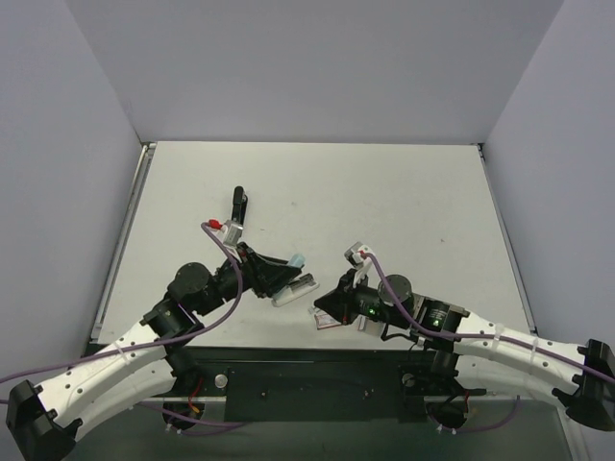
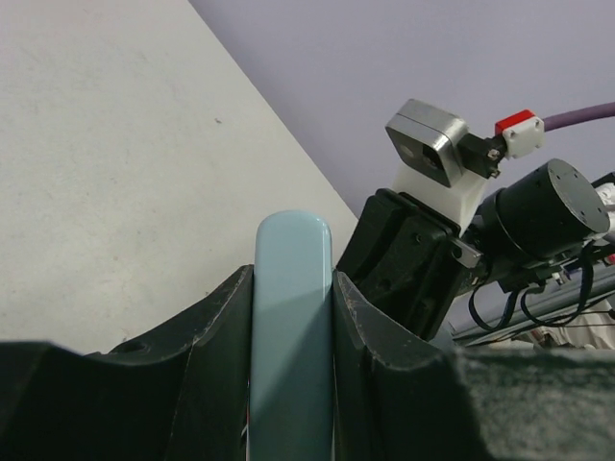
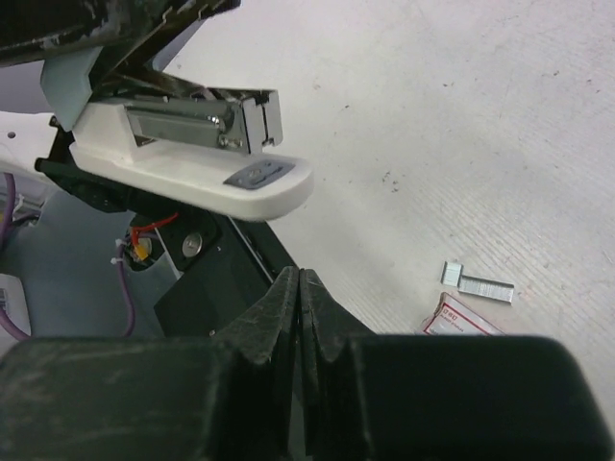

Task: Unload the staples from the stapler

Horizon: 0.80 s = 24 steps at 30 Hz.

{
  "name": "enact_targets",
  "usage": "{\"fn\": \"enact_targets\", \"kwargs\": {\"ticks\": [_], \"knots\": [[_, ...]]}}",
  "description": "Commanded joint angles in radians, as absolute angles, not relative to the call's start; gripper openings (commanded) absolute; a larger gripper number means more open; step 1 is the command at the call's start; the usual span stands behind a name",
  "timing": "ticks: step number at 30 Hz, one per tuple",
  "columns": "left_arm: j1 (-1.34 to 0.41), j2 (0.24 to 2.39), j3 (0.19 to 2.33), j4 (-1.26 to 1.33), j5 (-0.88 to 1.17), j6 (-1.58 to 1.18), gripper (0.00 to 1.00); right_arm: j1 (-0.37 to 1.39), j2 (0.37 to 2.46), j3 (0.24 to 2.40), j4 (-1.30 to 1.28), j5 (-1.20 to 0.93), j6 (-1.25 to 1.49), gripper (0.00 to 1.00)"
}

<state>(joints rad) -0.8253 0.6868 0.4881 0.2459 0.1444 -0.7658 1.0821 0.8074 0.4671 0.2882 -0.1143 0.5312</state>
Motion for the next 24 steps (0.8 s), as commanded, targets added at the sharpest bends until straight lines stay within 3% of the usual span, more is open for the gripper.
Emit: {"fn": "enact_targets", "kwargs": {"ticks": [1,15,24], "knots": [[-0.839,0.672,0.476,0.359,0.228,-0.805,0.0,1.091,0.85,0.555,0.379,-0.149,0.532,0.0],[-0.919,0.702,0.448,0.36,0.411,-0.736,0.0,1.1,0.864,0.729,0.282,-0.186,0.42,0.0],[-1.097,0.819,0.499,0.376,0.488,-0.654,0.0,1.104,0.943,0.863,0.245,-0.222,0.334,0.0]]}}
